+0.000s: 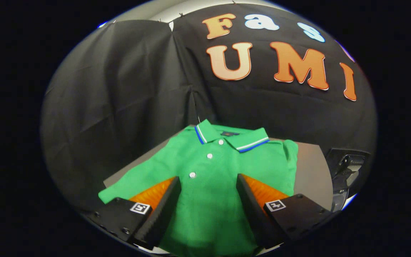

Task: Put the clothes into the washing machine and then close the washing machine lid.

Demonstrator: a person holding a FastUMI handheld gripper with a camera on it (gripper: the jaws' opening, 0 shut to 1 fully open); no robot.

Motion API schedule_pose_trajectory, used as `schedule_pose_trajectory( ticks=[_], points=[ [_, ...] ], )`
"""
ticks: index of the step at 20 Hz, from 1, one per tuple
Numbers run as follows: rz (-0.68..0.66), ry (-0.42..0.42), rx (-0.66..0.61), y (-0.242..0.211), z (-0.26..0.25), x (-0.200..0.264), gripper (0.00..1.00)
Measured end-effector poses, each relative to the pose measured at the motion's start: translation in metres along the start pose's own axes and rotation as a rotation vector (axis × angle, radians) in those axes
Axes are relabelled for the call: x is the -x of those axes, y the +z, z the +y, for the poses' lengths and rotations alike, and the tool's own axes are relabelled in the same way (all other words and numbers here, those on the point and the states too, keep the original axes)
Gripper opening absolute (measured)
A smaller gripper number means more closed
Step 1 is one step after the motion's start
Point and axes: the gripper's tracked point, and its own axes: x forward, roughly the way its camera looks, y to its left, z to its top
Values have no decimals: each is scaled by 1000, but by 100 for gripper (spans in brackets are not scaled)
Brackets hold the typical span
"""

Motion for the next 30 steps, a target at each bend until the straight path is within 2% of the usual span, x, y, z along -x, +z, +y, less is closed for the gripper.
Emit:
schedule_pose_trajectory(
  ticks=[7,8,10,16,17,18,21,27,30],
  points=[
    [43,49,27,-4,-1,0,93],
    [42,54,40,-4,-1,1,90],
    [42,74,54,-4,1,3,90],
    [35,185,-33,-3,8,4,19],
    [21,198,-63,0,8,1,19],
    [4,210,-90,4,7,7,12],
    [-113,233,-125,25,7,20,12],
    [-323,272,-96,70,3,77,11],
    [-417,255,-83,87,-13,116,11]
  ],
)
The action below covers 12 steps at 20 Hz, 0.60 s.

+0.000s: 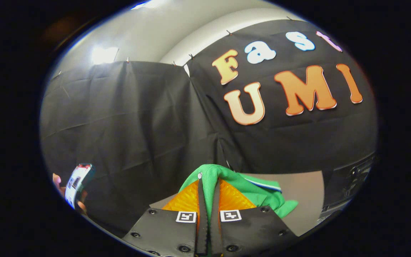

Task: Put the clothes into the washing machine and then close the washing machine lid.

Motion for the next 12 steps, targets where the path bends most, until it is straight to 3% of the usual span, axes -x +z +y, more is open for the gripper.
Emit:
schedule_pose_trajectory(
  ticks=[4,8,12],
  points=[
    [-101,-46,27,56,-21,41,11],
    [-165,-134,58,110,-72,79,11],
    [-202,-233,70,130,-138,128,11]
  ],
)
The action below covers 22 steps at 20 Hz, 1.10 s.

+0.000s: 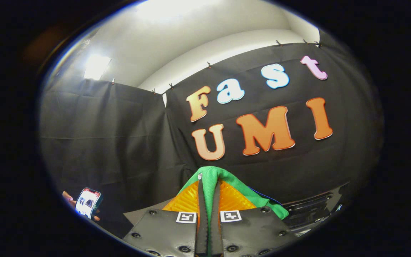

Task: Put the clothes into the washing machine and then close the washing machine lid.

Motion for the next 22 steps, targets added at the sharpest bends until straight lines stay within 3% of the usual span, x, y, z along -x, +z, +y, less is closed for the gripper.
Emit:
schedule_pose_trajectory(
  ticks=[4,9,22],
  points=[
    [21,-93,13,1,-82,21,11],
    [146,-173,36,-47,-170,62,11],
    [502,-160,35,-215,-270,77,11]
  ],
)
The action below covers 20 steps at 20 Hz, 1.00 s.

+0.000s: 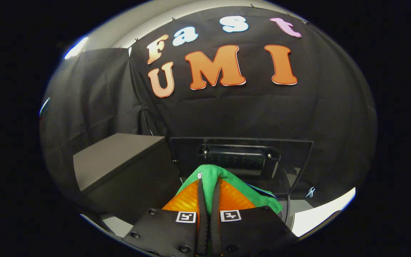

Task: Put the clothes into the washing machine and then close the washing machine lid.

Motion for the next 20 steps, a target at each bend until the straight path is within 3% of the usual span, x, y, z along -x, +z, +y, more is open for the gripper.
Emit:
schedule_pose_trajectory(
  ticks=[4,8,15,20],
  points=[
    [101,5,26,-45,-2,-37,11],
    [204,9,-30,-100,0,-71,11],
    [348,-78,-81,-180,-15,-105,11],
    [423,-145,-151,-208,-31,-128,11]
  ],
)
